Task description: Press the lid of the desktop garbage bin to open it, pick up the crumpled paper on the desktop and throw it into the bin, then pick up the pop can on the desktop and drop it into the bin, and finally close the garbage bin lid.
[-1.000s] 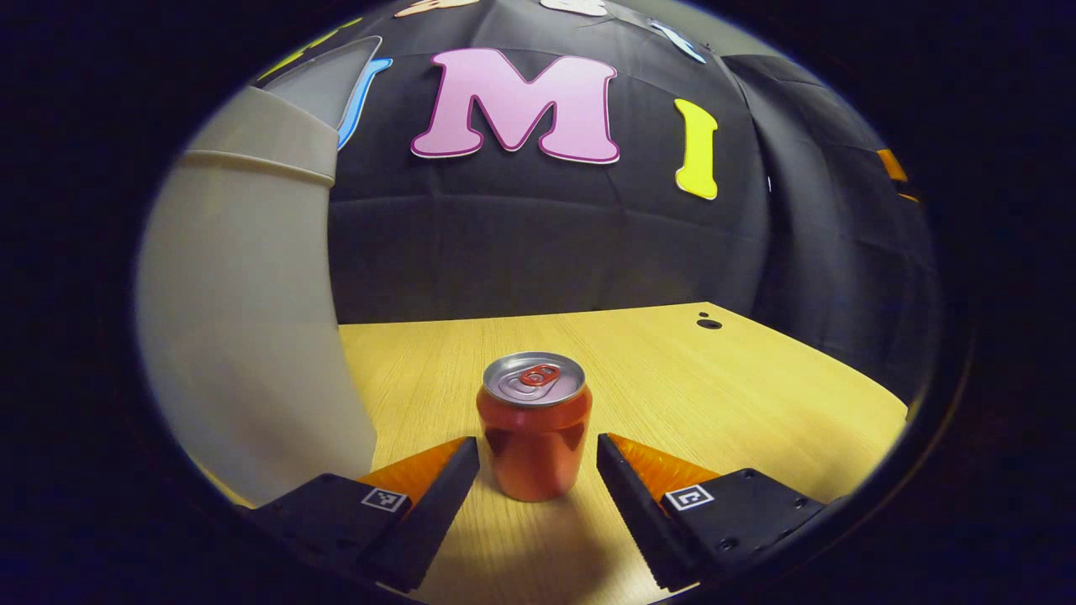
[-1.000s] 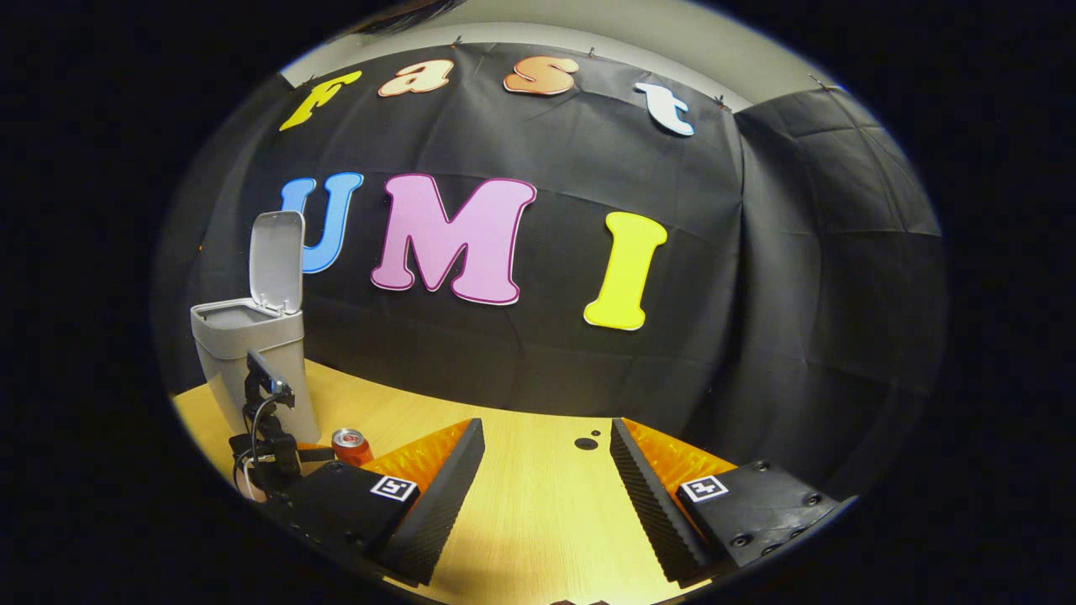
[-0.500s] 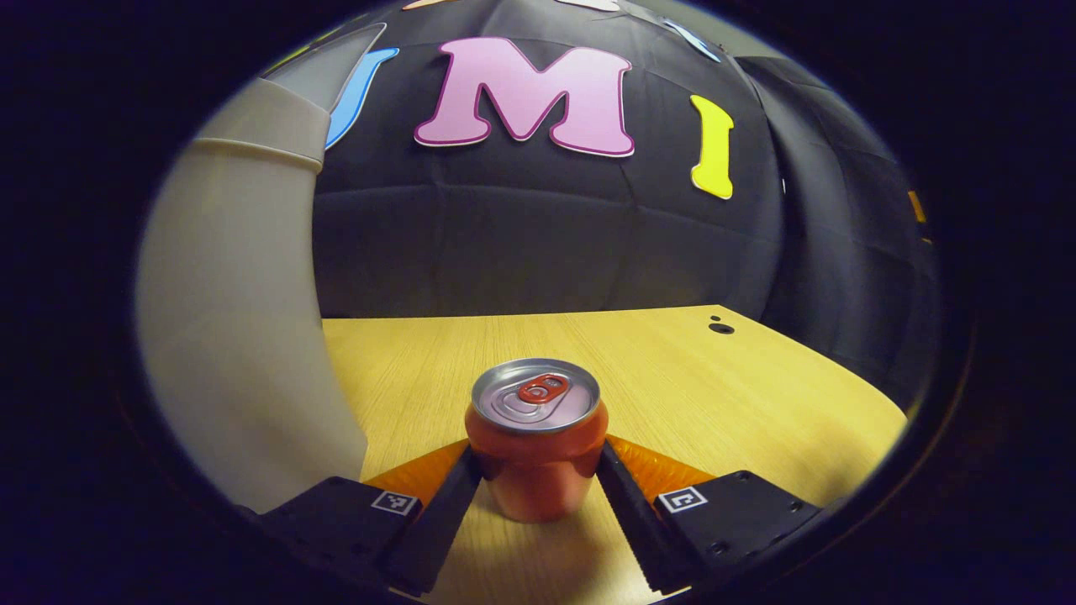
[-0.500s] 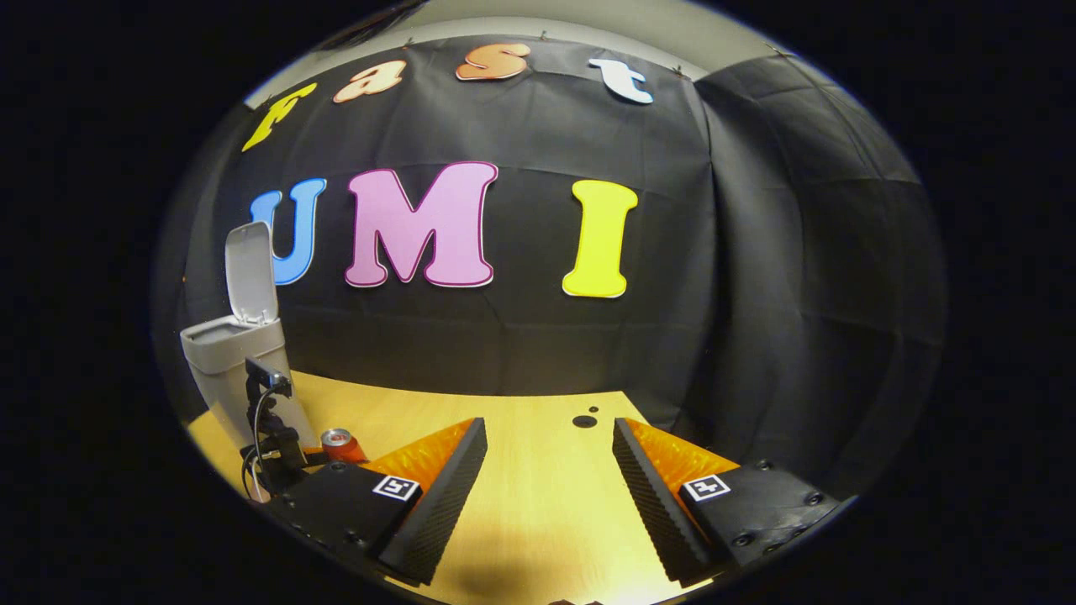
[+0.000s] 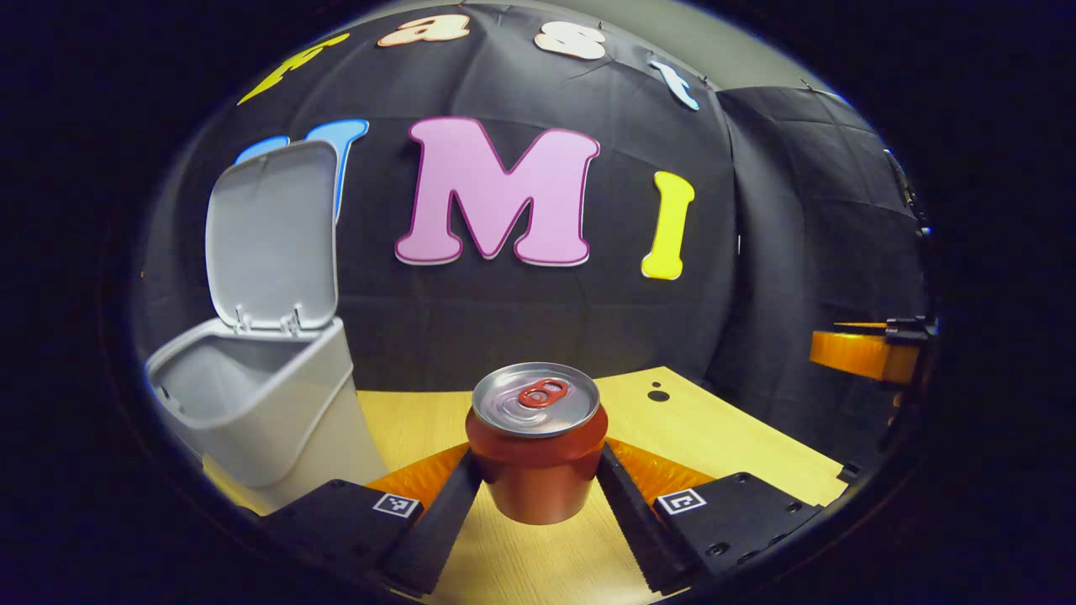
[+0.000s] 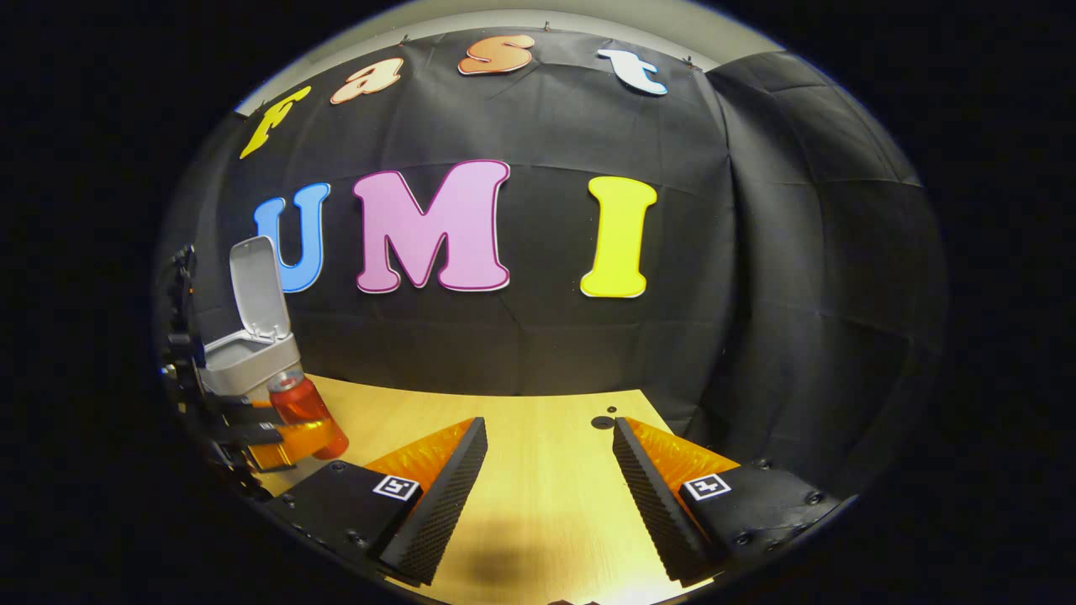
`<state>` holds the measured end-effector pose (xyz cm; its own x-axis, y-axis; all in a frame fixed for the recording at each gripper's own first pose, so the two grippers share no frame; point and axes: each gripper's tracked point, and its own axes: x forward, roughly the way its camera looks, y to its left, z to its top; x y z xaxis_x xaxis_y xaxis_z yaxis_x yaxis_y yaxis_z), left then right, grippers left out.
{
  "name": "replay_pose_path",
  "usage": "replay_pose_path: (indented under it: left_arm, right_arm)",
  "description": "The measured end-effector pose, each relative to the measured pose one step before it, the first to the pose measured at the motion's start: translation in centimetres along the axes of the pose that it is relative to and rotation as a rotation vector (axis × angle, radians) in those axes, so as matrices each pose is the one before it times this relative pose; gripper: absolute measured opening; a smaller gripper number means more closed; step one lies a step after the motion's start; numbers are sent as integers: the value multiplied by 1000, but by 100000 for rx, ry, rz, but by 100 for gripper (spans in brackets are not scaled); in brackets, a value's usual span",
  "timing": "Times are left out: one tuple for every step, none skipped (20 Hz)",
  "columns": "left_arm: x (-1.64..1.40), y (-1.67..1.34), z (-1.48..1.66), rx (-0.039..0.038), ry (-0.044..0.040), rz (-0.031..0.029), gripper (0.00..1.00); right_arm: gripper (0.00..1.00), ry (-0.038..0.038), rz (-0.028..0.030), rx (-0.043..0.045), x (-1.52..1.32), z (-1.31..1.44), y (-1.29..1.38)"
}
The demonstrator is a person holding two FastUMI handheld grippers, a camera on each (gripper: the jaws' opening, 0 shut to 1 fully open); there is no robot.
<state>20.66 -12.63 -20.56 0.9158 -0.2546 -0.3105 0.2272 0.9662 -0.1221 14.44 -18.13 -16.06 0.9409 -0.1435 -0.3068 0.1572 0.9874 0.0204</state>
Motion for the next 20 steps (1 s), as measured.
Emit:
replay_pose_path:
  left_arm:
    - [-791, 266, 1823, 1353, -1880, 639, 87]
    - [-583, 566, 1766, 912, -1738, 1157, 87]
    - [-451, 726, 1676, 559, -2149, 1488, 87]
    - [-363, 991, 1529, 347, -1602, 1935, 87]
    - [-464, 1037, 1034, -199, -1068, 2494, 87]
    - [-391, 1272, 1381, 734, -2598, 2895, 87]
    - [-47, 1746, 1164, 1057, -1901, 3564, 87]
    - [-43, 1572, 840, 1185, -1428, 3114, 87]
    - [77, 1737, 518, 1318, -1037, 3206, 87]
    - [171, 1801, 297, 2428, 59, 3243, 86]
    - [207, 1827, -253, 2847, -104, 3040, 87]
    - [213, 1805, -464, 1163, 811, 3383, 87]
    - [104, 1479, -915, -914, 1398, 2493, 87]
    - [115, 1379, -919, -2150, 1462, 2100, 87]
    - [323, 1362, -1099, -2478, 1745, 1774, 87]
    - [308, 1115, -1331, -2329, 3139, 1447, 87]
    - [279, 1177, -1346, -1545, 2758, 1636, 87]
    - [194, 863, -991, -1416, 2477, 1613, 88]
    - [255, 543, -719, -2187, 1549, 775, 88]
    - [171, -101, -710, -2776, 1673, -1263, 88]
  right_arm:
    - [97, -1361, 1529, -482, -107, 944, 607]
    - [97, -942, 1961, -489, -31, 805, 620]
    - [98, -380, 1817, -139, -73, 621, 721]
    - [97, -569, 2284, 78, -116, 558, 803]
    - [97, -823, 1650, -95, -81, 555, 770]
    - [97, -801, 1317, 103, -3, 537, 769]
    - [98, -704, 1784, 31, -22, 545, 832]
    - [98, -594, 1517, 313, 25, 457, 714]
    - [97, -1042, 1343, 310, 42, 531, 608]
    - [97, -511, 1486, 736, 86, 381, 553]
    - [98, 236, 1870, 910, 64, 207, 596]
    - [97, -142, 815, 238, 121, 226, 289]
    - [97, -196, 644, -193, -79, 273, 74]
    - [98, -714, 486, -371, -21, 393, -48]
    - [97, -925, -108, -778, -73, 270, -163]
    - [97, -752, -245, -1270, 72, 89, -308]
    - [97, 199, -174, -1031, -83, -172, -252]
    - [97, 996, -142, -340, -63, -348, -204]
    - [98, 994, -582, -142, -116, -318, -206]
    - [98, 595, -1409, 149, 61, -183, -548]
